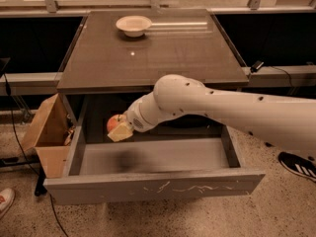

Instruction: Place apple into top drawer

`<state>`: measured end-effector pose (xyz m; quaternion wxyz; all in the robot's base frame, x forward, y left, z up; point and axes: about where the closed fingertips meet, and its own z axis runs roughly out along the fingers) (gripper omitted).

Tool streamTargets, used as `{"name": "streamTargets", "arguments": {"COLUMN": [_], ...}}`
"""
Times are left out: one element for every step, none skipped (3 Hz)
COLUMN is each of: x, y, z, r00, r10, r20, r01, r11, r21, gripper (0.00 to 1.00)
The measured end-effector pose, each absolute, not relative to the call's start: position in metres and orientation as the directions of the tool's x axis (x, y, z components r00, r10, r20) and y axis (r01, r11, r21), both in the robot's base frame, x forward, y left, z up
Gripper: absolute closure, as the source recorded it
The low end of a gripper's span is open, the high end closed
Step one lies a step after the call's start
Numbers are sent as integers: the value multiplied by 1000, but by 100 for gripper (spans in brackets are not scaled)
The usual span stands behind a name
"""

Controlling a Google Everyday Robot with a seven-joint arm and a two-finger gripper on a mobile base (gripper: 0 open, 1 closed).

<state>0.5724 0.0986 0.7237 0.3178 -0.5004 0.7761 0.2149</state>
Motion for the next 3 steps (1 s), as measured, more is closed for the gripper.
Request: {"name": "streamTargets", "arguments": {"x": [581,591,597], "y": [113,125,132], "z": [695,663,643], "r00": [-296,-330,-361], "r10": [-664,-657,-639], "r20": [-687,-678,-679], "r01": [-915,-897,-882], "r11": [404,443,471], "r21": [3,7,26], "gripper": [100,98,74]}}
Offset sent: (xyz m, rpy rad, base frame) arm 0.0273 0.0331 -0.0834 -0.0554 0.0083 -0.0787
